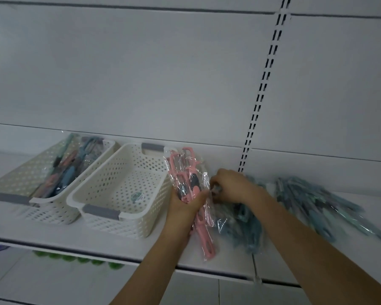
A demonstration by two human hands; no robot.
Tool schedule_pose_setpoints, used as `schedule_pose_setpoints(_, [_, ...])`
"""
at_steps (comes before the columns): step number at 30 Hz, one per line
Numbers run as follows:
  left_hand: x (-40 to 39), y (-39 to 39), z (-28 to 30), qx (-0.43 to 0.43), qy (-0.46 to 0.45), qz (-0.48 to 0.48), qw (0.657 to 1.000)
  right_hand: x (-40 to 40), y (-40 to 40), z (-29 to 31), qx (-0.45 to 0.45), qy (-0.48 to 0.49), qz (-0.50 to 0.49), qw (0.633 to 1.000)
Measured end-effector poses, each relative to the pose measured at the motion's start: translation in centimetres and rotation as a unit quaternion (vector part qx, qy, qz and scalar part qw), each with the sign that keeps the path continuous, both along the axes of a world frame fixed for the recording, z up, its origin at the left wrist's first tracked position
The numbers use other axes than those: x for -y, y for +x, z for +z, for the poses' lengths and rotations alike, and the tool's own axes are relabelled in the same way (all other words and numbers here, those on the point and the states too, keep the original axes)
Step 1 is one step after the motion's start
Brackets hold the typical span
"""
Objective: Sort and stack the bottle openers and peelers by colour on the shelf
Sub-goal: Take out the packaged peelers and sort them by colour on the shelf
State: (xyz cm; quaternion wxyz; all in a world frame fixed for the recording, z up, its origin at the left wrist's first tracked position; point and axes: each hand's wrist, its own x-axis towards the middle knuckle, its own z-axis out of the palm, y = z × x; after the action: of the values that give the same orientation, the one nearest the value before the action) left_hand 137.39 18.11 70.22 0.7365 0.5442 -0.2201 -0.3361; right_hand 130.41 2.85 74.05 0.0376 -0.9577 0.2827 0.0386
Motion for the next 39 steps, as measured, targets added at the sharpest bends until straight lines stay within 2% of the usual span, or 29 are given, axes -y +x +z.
schedule_pose_setpoints(4, [-0.2, 0.0, -0.3, -0.007, -0.001, -0.002, 1.0, 0.4, 0.4, -0.1, -0.072, -0.088, -0.011, 0.993])
schedule_pose_setpoints(7, [-0.3, 0.0, -0.2, -0.004, -0.004, -0.006, 1.0, 0.5, 0.6, 0.1, -0.061, -0.109, 0.007, 0.992])
schedule_pose_setpoints(9, [-0.2, 0.1, -0.3, -0.002, -0.003, -0.015, 1.0, 1.0, 0.3, 0.5, 0.025, -0.13, -0.014, 0.991])
schedule_pose_setpoints(11, [-0.1, 0.2, -0.3, -0.003, -0.004, -0.015, 1.0, 1.8, 0.0, 1.0, 0.175, -0.121, -0.035, 0.977])
schedule_pose_setpoints(14, [0.1, 0.0, 0.0, -0.01, -0.016, -0.019, 1.0, 2.5, -0.6, 1.6, 0.347, -0.024, -0.058, 0.936])
schedule_pose_setpoints(16, [0.4, -0.1, 0.5, -0.005, -0.02, -0.025, 0.999, 2.5, -1.0, 2.1, 0.413, 0.091, -0.087, 0.902])
schedule_pose_setpoints(18, [0.5, -0.1, 1.2, 0.015, -0.009, -0.031, 0.999, 2.0, -1.7, 2.8, 0.479, 0.197, -0.094, 0.85])
schedule_pose_setpoints(20, [0.6, 0.1, 1.9, 0.065, 0.014, -0.019, 0.998, 1.4, -2.7, 4.0, 0.536, 0.233, -0.092, 0.806])
schedule_pose_setpoints(21, [0.6, 0.3, 2.2, 0.089, 0.018, -0.008, 0.996, 1.2, -3.3, 4.6, 0.549, 0.223, -0.085, 0.801])
schedule_pose_setpoints(23, [0.7, 0.6, 2.8, 0.14, 0.007, 0.011, 0.99, 0.1, -4.4, 5.5, 0.528, 0.189, -0.062, 0.825])
schedule_pose_setpoints(25, [0.6, 0.7, 3.4, 0.185, -0.012, 0.016, 0.983, -1.6, -5.1, 5.7, 0.466, 0.194, -0.038, 0.863])
schedule_pose_setpoints(27, [0.5, 0.8, 3.4, 0.195, -0.032, -0.003, 0.98, -3.3, -5.2, 4.8, 0.41, 0.237, -0.026, 0.88])
schedule_pose_setpoints(30, [-0.5, 0.6, 2.7, 0.194, -0.032, -0.072, 0.978, -5.3, -4.7, 2.9, 0.373, 0.228, -0.026, 0.899])
schedule_pose_setpoints(33, [-1.7, 0.1, 1.7, 0.215, 0.012, -0.112, 0.97, -6.4, -4.9, 1.8, 0.389, 0.261, -0.02, 0.883])
schedule_pose_setpoints(35, [-1.9, 0.5, 0.8, 0.256, 0.031, -0.095, 0.961, -7.3, -4.8, 1.4, 0.373, 0.309, 0.004, 0.875])
schedule_pose_setpoints(38, [-1.2, 1.0, -0.2, 0.294, 0.047, -0.053, 0.953, -8.1, -3.4, 0.1, 0.34, 0.276, -0.031, 0.899])
schedule_pose_setpoints(39, [-1.0, 0.9, -0.2, 0.305, 0.059, -0.049, 0.949, -8.6, -2.6, -0.1, 0.361, 0.288, -0.051, 0.886])
